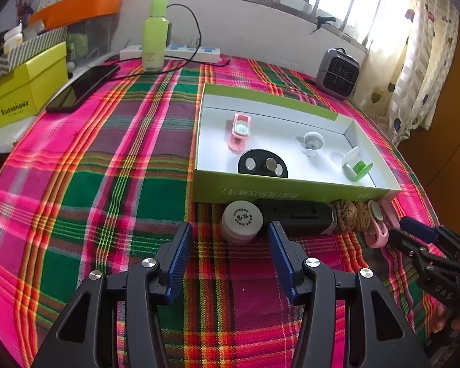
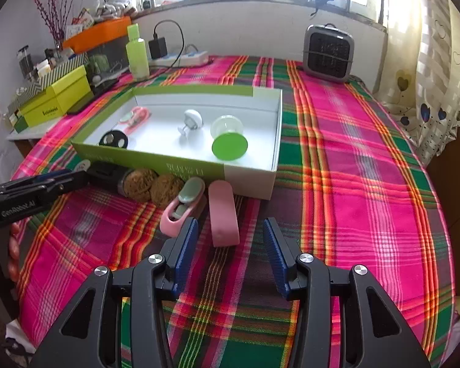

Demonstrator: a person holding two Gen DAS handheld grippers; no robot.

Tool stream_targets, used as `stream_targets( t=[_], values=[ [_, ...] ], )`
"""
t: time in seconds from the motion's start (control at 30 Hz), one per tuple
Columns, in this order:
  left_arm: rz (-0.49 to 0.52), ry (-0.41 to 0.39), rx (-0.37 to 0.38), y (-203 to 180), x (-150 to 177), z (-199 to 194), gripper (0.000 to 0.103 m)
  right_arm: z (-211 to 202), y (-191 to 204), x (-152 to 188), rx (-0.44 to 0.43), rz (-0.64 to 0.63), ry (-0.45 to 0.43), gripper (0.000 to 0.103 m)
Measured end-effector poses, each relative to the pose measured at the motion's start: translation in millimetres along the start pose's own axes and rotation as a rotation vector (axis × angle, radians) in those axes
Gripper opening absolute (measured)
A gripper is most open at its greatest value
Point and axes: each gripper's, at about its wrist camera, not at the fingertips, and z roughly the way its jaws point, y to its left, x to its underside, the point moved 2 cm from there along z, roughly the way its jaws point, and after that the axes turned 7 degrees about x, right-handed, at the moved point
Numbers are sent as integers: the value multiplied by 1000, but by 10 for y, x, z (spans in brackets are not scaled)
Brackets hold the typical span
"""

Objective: Organize objects
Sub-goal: 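Grasp the white round jar with the left gripper while the right grasps the pink block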

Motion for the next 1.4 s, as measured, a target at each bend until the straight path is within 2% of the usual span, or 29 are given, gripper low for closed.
stream_targets(
  t=[0.27, 0.3, 0.33, 0.4, 0.53, 0.8, 1.4],
  values=[
    [-11, -3, -2, 16, -8, 11, 49, 66, -39, -5, -10, 17, 25, 45],
    [-14, -2, 3, 20, -6, 14, 49, 58, -34, -10, -11, 16, 19, 41],
    [-17, -3, 7, 9, -14, 13, 49, 46, -28, -9, -13, 14, 13, 32],
    [-27, -7, 14, 17, -17, 9, 48, 33, -8, -8, -14, 6, 6, 28],
    [-46, -12, 35, 23, -18, 3, 37, 31, 3, 0, -20, 2, 6, 20],
    [-52, -20, 53, 0, -4, -5, 25, 12, 8, 12, -23, 2, 1, 19],
    [-40, -11, 34, 104, 110, -127, 24, -44, 17, 71, -12, -17, 3, 19]
  ],
)
